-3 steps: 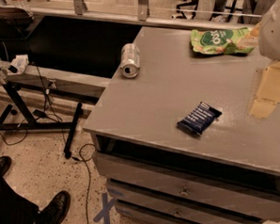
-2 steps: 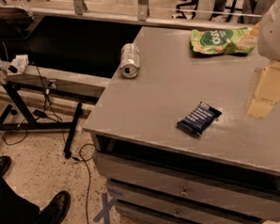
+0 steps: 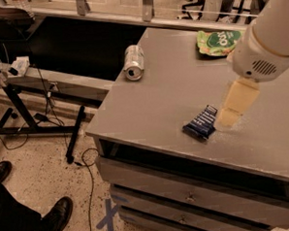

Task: Move rxbar blueberry near green rice chip bag

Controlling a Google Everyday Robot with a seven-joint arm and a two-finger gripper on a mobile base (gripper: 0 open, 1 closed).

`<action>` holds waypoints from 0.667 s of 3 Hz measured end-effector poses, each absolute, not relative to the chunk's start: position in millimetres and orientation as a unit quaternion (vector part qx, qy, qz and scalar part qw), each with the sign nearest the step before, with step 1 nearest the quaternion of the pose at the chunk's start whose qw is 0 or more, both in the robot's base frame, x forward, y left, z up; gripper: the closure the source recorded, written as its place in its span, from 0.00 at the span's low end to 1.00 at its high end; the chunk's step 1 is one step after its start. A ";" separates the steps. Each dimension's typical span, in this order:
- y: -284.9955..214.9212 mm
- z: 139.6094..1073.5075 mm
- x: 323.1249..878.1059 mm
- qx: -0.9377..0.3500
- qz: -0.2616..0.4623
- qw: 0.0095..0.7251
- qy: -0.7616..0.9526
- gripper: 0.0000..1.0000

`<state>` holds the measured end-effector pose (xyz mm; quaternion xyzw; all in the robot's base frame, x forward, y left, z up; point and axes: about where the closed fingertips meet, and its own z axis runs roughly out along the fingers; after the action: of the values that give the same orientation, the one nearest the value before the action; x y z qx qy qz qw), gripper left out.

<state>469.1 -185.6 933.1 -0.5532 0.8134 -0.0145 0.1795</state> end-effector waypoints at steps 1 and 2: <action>-186.3 905.9 482.9 -0.518 -0.009 0.179 0.836 0.00; -205.2 879.5 489.5 -0.480 -0.002 0.176 0.860 0.00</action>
Offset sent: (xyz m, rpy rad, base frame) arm 0.0277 -0.0474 -0.0847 0.0722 0.0589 -0.2789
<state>489.5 -205.2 879.5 -0.4798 0.8596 -0.0021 0.1756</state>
